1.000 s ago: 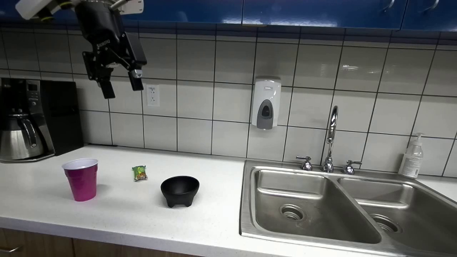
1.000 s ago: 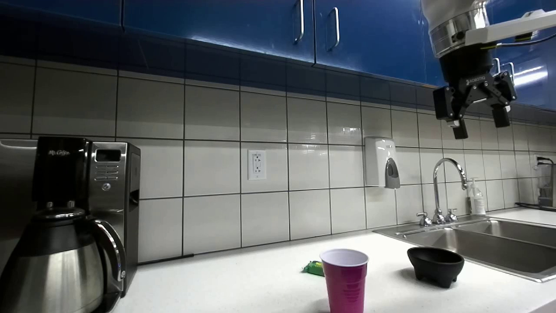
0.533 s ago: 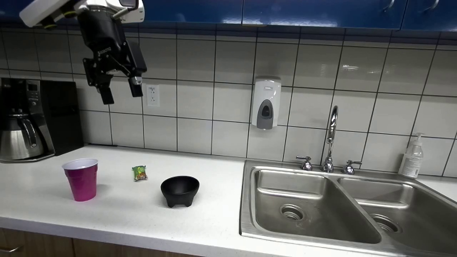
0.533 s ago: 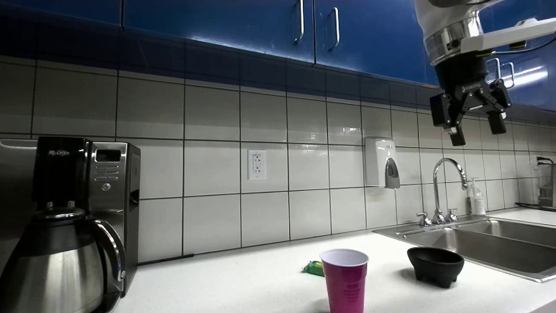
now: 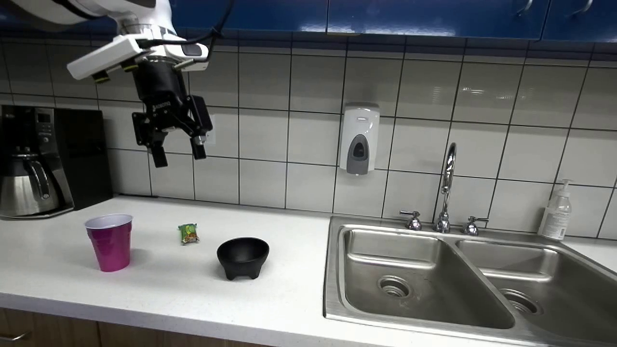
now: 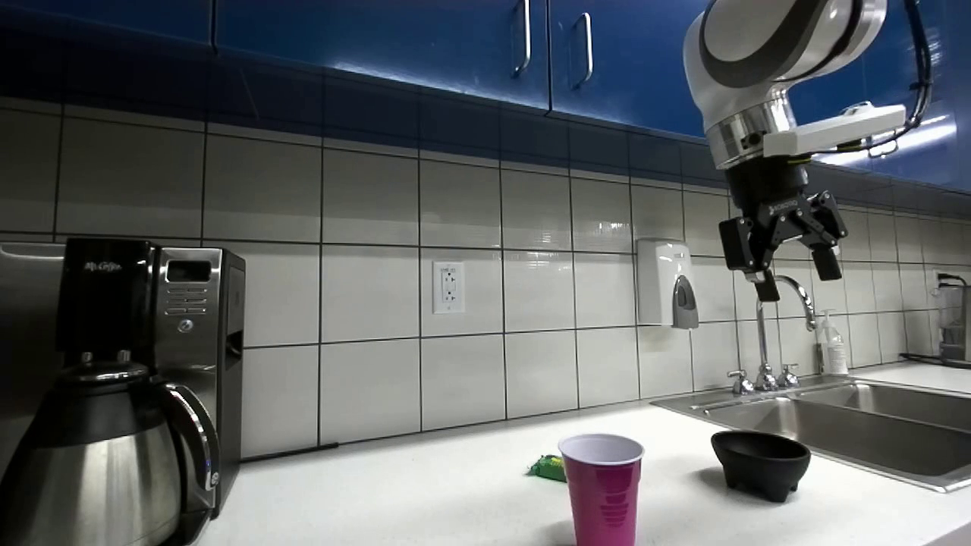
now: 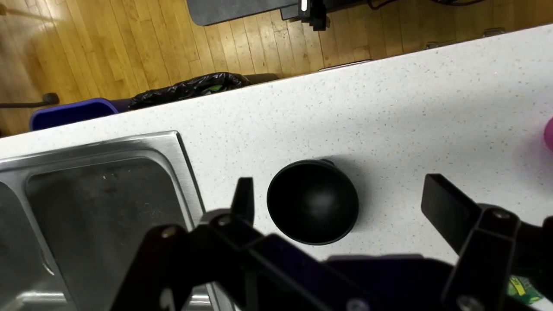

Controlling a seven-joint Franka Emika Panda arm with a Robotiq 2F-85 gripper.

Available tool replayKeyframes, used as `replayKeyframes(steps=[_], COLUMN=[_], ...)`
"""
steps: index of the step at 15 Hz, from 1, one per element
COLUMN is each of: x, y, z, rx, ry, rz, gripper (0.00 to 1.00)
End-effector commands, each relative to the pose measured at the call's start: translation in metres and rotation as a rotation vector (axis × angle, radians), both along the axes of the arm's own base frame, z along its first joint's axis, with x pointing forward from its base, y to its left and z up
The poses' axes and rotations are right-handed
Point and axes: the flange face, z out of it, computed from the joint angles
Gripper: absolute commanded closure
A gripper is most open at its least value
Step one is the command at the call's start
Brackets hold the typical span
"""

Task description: Put the chocolate bar inside the black bowl

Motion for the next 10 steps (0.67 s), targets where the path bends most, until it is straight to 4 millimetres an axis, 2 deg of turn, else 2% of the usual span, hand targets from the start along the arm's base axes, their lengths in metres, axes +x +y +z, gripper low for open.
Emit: replayKeyframes(steps=[1, 10], x=[0.027, 0.062], y=[0.009, 0.030], z=[-0.027, -0.085], rx=[-0.034, -0.004], ry=[0.027, 0.054], rz=[0.033, 0.117], gripper=[0.00, 0.00])
